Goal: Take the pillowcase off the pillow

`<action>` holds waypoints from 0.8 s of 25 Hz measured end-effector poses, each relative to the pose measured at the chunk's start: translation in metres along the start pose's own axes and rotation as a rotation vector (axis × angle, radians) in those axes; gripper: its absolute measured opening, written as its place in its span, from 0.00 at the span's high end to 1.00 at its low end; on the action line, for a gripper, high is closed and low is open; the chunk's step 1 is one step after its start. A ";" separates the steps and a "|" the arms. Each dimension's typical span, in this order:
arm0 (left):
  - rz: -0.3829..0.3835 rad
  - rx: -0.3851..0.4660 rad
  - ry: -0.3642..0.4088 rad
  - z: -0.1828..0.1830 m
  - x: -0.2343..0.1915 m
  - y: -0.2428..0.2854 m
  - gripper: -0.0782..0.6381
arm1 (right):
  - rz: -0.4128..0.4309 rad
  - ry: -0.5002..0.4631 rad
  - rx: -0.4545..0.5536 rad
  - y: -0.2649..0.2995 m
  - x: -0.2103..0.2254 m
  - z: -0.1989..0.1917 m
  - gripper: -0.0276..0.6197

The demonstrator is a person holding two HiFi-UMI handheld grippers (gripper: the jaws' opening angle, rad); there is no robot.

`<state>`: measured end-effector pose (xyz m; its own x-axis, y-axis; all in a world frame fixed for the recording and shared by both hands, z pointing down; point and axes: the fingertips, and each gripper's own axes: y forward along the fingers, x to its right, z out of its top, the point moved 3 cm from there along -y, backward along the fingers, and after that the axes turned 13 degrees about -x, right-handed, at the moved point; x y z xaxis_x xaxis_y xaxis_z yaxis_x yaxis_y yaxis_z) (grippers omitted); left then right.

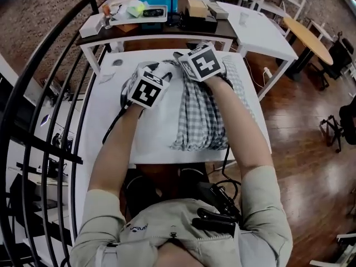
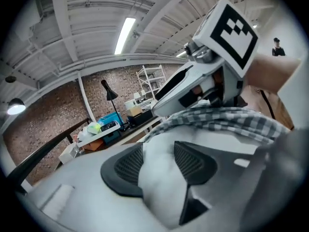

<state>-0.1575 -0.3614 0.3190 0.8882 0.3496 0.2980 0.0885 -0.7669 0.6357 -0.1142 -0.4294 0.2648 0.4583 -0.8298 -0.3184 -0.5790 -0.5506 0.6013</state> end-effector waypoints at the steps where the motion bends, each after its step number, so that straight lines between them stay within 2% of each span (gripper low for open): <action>1: -0.011 -0.005 -0.006 -0.004 0.003 0.002 0.61 | 0.014 -0.010 -0.039 0.009 -0.005 -0.006 0.65; 3: -0.026 -0.005 -0.006 -0.014 0.010 0.008 0.68 | 0.028 -0.034 -0.108 0.026 -0.014 -0.020 0.62; 6: -0.011 0.002 0.042 -0.024 0.022 0.010 0.82 | 0.012 -0.056 -0.160 0.038 -0.021 -0.034 0.63; 7: 0.010 0.011 0.064 -0.026 0.026 0.008 0.85 | 0.006 -0.066 -0.168 0.039 -0.022 -0.036 0.66; 10: 0.088 0.064 0.117 -0.024 0.035 -0.009 0.87 | -0.002 -0.110 -0.170 0.031 -0.028 -0.035 0.92; 14: 0.140 0.178 0.111 -0.012 0.037 -0.053 0.87 | -0.134 -0.165 -0.123 0.007 -0.010 -0.021 0.94; 20: 0.136 0.357 0.048 0.017 0.026 -0.133 0.87 | -0.347 -0.136 -0.124 -0.030 0.047 -0.019 0.94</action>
<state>-0.1386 -0.2589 0.2301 0.8811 0.2502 0.4013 0.1303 -0.9442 0.3025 -0.0626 -0.4505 0.2459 0.5145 -0.6055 -0.6072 -0.3158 -0.7921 0.5224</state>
